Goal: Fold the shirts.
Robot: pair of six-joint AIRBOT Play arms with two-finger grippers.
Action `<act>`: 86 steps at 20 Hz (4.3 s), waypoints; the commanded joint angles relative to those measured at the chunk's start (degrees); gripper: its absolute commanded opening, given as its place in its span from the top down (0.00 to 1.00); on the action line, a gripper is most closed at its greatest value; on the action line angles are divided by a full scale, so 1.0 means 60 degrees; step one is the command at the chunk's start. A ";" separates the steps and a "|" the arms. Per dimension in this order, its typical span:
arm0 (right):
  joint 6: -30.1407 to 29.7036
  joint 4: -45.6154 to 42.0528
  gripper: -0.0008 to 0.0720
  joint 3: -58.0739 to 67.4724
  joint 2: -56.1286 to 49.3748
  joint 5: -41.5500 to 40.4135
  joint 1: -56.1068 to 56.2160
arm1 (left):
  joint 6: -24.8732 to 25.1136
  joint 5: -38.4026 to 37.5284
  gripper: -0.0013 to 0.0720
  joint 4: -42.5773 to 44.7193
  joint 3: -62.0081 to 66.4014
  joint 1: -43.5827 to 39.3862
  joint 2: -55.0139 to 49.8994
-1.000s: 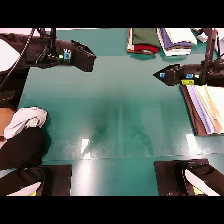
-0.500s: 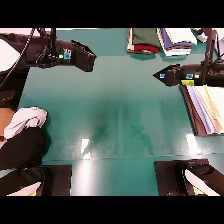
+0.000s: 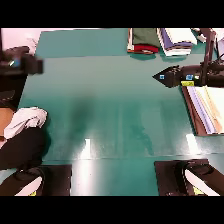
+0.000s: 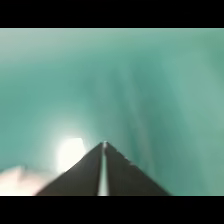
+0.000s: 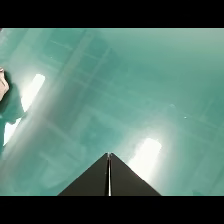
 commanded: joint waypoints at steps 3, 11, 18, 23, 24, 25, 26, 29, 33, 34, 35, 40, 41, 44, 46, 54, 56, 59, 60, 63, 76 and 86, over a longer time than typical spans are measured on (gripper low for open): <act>0.0000 0.0004 0.97 0.0011 0.0000 0.0011 0.0011 | 0.0495 -0.0066 0.01 0.0404 -0.4171 0.2903 0.0776; 0.0000 0.0004 0.97 0.0011 0.0000 0.0015 0.0011 | 0.0310 0.3111 0.01 0.0408 -0.6630 0.3413 0.0736; 0.0000 0.0007 0.97 0.0011 0.0051 -0.0044 0.0011 | 0.0251 0.3056 0.95 0.0404 -0.6051 0.3413 0.0812; 0.0004 0.0051 0.97 0.0594 0.0637 -0.0860 0.0004 | 0.0612 0.1767 0.96 0.0291 -0.1643 0.2692 0.0871; 0.0004 0.0000 0.97 0.1042 0.0645 -0.0838 0.0000 | 0.0758 0.1636 0.96 0.0291 -0.0579 0.2157 0.0871; 0.0004 -0.0011 0.97 0.1519 0.0594 -0.0845 0.0000 | 0.0885 0.1614 0.96 0.0295 0.0291 0.1559 0.0871; 0.0004 -0.0015 0.97 0.1996 0.0492 -0.0831 -0.0004 | 0.0929 0.1643 0.96 0.0295 0.1093 0.0841 0.0867; 0.0004 -0.0015 0.97 0.3384 0.0069 -0.0765 -0.0025 | 0.1111 0.1727 0.96 0.0302 0.2382 -0.1253 0.0867; 0.0000 -0.0025 0.97 0.4947 -0.0637 -0.0696 -0.0025 | 0.1541 0.1293 0.96 0.0295 0.2473 -0.3639 0.0342; 0.0004 -0.0025 0.97 0.5304 -0.0823 -0.0546 -0.0025 | 0.1592 0.0936 0.96 0.0295 0.2470 -0.4182 -0.0051; 0.0004 -0.0025 0.97 0.5643 -0.1005 -0.0364 -0.0025 | 0.1592 0.0568 0.96 0.0295 0.2470 -0.4648 -0.0492; 0.0004 -0.0022 0.97 0.6943 -0.1854 0.0918 -0.0025 | 0.1566 0.0572 0.33 -0.0375 0.2470 -0.6102 -0.3053; 0.0004 -0.0022 0.97 0.7042 -0.1949 0.1096 -0.0025 | 0.1351 0.0816 0.15 -0.0433 0.2470 -0.6087 -0.3359; 0.0000 -0.0025 0.97 0.6823 -0.1953 0.1249 -0.0025 | 0.0823 0.0911 0.15 -0.0390 0.2470 -0.5049 -0.3606; 0.0000 -0.0033 0.97 0.6579 -0.1945 0.1337 -0.0025 | 0.0390 0.0648 0.15 -0.0452 0.2441 -0.3665 -0.3628; 0.0000 -0.0015 0.97 0.4972 -0.1945 0.1311 -0.0025 | 0.0583 0.2106 0.15 -0.3945 -0.2470 -0.0987 -0.3646; -0.0007 -0.0044 0.97 0.4466 -0.1945 0.1260 -0.0029 | 0.1155 0.3005 0.15 -0.5013 -0.3621 -0.1064 -0.3646; -0.0004 -0.0273 0.97 0.3359 -0.1832 0.1162 -0.0204 | 0.1912 0.3632 0.15 -0.5850 -0.4335 -0.1548 -0.3646; 0.0000 -0.0248 0.97 0.2889 -0.1723 0.1042 -0.0339 | 0.1938 0.3734 0.15 -0.5832 -0.4339 -0.1730 -0.3665; 0.0007 -0.0259 0.97 0.1151 -0.1137 0.0882 -0.1082 | 0.1938 0.4164 0.56 -0.5803 -0.4339 -0.2022 -0.3668; 0.0331 -0.0182 0.37 -0.4863 -0.2856 0.0820 -0.1942 | 0.2189 0.3300 0.95 -0.5286 -0.2663 -0.1982 -0.3636; 0.0066 -0.0288 0.97 -0.4073 -0.3056 -0.0193 -0.0324 | 0.2182 0.3064 0.95 -0.4692 -0.2284 -0.1978 -0.3322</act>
